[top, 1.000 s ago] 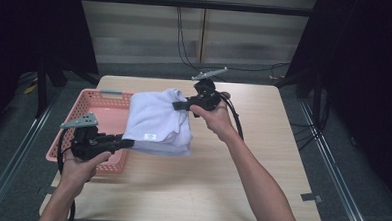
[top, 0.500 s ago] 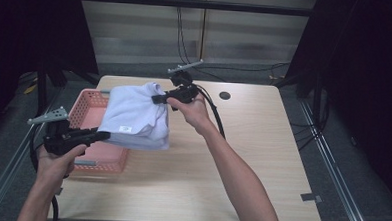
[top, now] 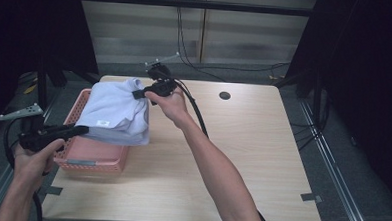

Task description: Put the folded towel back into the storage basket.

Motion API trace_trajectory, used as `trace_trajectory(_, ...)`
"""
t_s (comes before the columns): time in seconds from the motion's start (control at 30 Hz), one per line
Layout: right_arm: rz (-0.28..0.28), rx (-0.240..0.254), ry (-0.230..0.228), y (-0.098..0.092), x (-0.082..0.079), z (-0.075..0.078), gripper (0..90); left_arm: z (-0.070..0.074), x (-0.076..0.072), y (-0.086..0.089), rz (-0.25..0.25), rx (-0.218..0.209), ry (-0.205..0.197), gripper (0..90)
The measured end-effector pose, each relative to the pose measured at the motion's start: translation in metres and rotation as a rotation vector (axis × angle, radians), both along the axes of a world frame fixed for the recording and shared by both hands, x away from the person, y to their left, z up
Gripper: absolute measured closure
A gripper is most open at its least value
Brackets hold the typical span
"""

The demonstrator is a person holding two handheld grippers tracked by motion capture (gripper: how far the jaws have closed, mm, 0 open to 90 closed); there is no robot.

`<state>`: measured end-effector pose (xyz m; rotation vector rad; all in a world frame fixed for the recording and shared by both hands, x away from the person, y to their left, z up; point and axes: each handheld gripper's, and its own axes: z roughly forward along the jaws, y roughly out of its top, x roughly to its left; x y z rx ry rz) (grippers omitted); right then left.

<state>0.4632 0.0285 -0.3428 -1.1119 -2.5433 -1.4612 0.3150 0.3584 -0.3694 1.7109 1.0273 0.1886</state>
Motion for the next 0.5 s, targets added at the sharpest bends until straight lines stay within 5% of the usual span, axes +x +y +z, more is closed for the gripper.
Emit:
trace_trajectory(0.3, 0.004, -0.016, 0.011, 0.040, 0.001, -0.004, 68.1, -0.005, -0.002, 0.038, 0.074, 0.006, 0.032, 74.1)
trace_trajectory(0.5, -0.021, -0.028, 0.026, 0.069, -0.001, -0.022, 68.3, -0.019, 0.001, 0.061, 0.144, 0.047, 0.075, 74.3)
